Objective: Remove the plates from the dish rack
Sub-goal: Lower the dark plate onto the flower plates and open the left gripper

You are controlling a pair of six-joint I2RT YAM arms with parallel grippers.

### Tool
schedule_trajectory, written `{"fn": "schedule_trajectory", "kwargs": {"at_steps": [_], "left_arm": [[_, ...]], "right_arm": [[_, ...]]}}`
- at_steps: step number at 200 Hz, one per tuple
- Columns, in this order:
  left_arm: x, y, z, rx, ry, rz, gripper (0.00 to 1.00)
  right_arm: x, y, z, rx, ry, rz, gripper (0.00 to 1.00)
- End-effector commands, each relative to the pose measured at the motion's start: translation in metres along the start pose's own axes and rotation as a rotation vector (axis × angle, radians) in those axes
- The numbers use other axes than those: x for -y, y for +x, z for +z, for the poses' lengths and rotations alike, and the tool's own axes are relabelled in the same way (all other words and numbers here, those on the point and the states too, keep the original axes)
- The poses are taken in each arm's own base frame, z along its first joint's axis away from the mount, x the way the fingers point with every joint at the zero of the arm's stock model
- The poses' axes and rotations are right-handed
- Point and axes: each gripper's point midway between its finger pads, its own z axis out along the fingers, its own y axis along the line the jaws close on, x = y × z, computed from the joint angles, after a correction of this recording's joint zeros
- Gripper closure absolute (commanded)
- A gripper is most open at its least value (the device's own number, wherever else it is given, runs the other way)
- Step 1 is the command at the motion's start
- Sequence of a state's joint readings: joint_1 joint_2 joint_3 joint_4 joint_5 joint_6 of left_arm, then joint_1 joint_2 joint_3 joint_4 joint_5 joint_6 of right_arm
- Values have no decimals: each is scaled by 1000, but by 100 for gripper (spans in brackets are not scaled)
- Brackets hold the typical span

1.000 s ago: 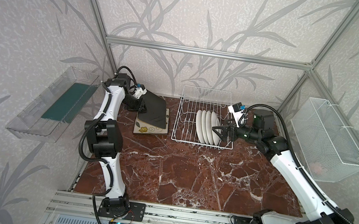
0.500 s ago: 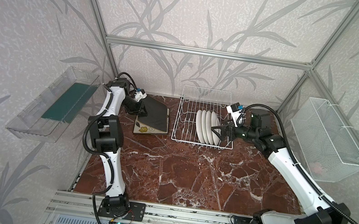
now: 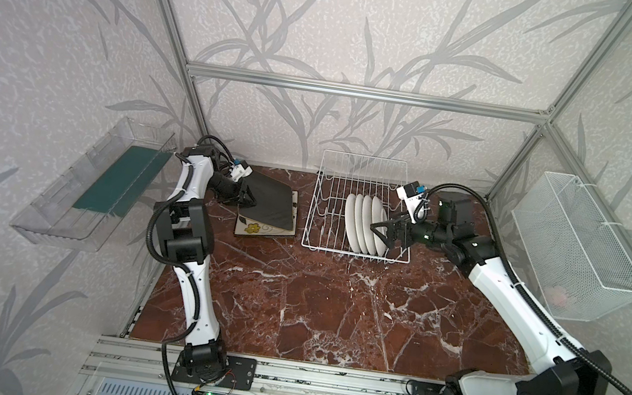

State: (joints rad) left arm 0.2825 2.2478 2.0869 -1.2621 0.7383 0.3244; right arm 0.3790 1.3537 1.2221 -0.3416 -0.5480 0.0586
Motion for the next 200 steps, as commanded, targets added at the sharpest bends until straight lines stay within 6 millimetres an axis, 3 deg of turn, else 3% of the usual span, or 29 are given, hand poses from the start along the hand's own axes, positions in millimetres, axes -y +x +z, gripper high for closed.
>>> {"fn": "schedule_trajectory", "kwargs": {"at_steps": [1,121,167,200], "left_arm": [[31,-14,-14,70,116,91,97],[16,-10,1,19,113,52,92],[8,-8,3,5,80,36,74],[5,-11,3,9,59,25,68]], "right_arm": [[-4,-13,-3,30,2,-18,1],[-5,-16,-1,32,-10,0,1],[-5,-22,0,46,-16,4,1],[-4,-20,4,35,-21,11,1]]}}
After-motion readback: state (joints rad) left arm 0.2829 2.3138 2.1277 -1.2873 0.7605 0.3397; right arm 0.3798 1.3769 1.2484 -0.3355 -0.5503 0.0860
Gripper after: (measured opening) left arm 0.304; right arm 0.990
